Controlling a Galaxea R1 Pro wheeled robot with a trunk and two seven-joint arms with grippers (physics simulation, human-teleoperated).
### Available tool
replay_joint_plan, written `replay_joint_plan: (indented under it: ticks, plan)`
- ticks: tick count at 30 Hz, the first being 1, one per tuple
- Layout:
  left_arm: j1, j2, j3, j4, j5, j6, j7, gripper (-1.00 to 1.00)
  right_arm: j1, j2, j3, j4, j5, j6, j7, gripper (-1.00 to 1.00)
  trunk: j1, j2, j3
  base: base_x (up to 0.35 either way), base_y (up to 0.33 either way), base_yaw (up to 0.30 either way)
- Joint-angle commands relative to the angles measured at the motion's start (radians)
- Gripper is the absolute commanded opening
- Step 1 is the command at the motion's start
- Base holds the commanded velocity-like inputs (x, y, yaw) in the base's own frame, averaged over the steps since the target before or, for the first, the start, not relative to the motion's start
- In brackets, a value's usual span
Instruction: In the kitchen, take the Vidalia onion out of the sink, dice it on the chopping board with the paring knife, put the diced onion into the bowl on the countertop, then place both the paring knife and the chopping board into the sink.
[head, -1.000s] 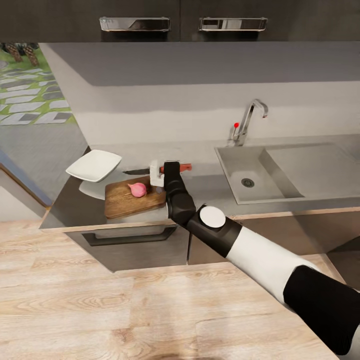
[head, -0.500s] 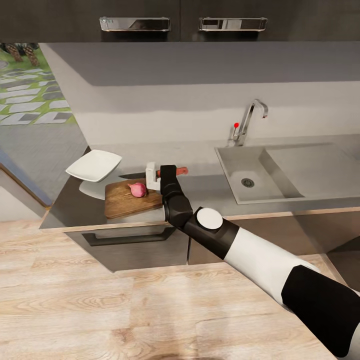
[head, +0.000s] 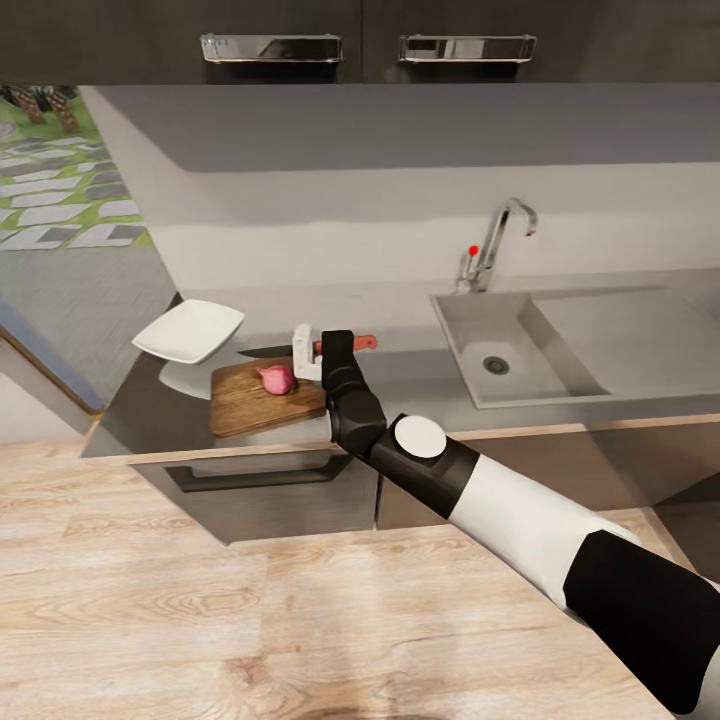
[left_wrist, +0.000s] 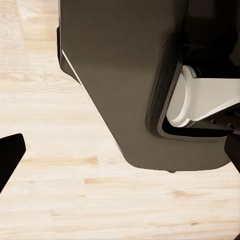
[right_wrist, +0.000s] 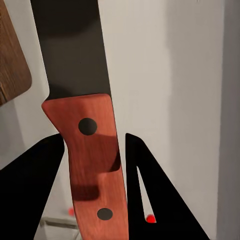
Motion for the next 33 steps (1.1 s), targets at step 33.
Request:
replay_joint_plan:
  ticks: [33]
  plan:
    - [-0.002, 0.000, -0.007, 0.005, 0.010, -0.007, -0.006, 1.00, -0.001, 0.000, 0.005, 0.023, 0.006, 0.006, 0.015, -1.00, 0.001, -0.002, -0.002, 0.000, 0.011, 0.000]
